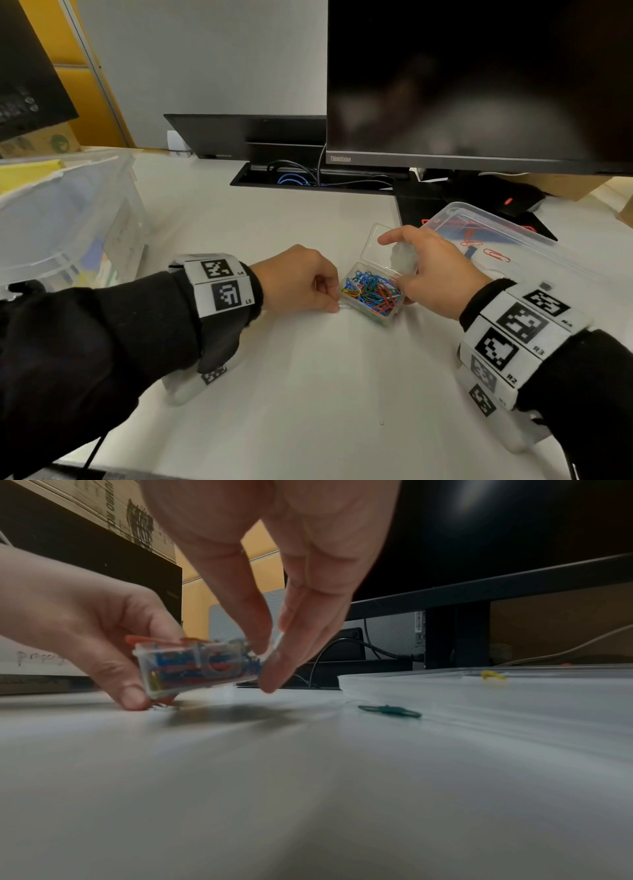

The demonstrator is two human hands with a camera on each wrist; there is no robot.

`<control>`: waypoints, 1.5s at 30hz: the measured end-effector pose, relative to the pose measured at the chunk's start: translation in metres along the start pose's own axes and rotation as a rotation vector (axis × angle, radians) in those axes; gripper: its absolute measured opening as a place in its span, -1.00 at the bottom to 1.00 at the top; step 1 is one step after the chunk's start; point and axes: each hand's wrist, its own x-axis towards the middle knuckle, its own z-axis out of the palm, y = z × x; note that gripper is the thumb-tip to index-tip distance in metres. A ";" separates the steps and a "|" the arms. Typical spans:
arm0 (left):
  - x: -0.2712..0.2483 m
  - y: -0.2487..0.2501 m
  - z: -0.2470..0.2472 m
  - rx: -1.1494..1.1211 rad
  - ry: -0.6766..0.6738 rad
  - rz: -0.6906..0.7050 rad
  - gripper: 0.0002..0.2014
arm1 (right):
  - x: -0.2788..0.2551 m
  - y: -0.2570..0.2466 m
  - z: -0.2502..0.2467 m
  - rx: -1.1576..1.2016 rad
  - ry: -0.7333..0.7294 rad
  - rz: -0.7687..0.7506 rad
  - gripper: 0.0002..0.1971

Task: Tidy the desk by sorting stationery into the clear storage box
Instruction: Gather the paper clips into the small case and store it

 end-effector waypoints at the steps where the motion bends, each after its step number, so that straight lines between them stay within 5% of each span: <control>1: 0.001 0.001 0.000 0.007 -0.004 -0.006 -0.84 | 0.000 0.000 0.000 -0.002 0.000 0.000 -0.43; 7: -0.001 0.000 -0.001 0.058 -0.008 -0.053 -0.91 | 0.000 -0.001 -0.001 -0.004 -0.011 0.016 -0.42; 12: 0.000 0.004 -0.013 -0.085 0.348 -0.036 -0.92 | 0.000 0.000 0.000 -0.045 -0.043 0.001 -0.43; 17: -0.002 0.012 -0.010 -0.082 0.174 0.104 -0.84 | 0.000 -0.001 0.002 -0.071 -0.090 -0.050 -0.43; 21: 0.010 0.007 -0.014 -0.132 0.347 -0.004 -0.68 | -0.002 -0.002 0.003 -0.074 -0.113 -0.091 -0.47; 26: 0.024 0.006 -0.011 -0.077 0.186 0.025 -0.81 | -0.001 -0.001 0.004 -0.061 -0.121 -0.116 -0.48; 31: 0.028 -0.001 -0.009 -0.035 0.285 -0.005 -0.86 | -0.002 -0.002 0.004 0.075 -0.089 -0.124 -0.60; 36: 0.031 -0.009 -0.011 -0.017 0.315 -0.100 -0.71 | -0.002 0.010 -0.007 -0.118 0.196 0.042 -0.78; 41: 0.031 -0.009 -0.011 -0.047 0.320 -0.103 -0.81 | -0.014 0.035 -0.028 -0.335 0.180 0.354 -0.61; 45: 0.032 -0.009 -0.012 -0.059 0.322 -0.103 -0.87 | -0.024 0.054 -0.044 -0.421 0.174 0.488 -0.68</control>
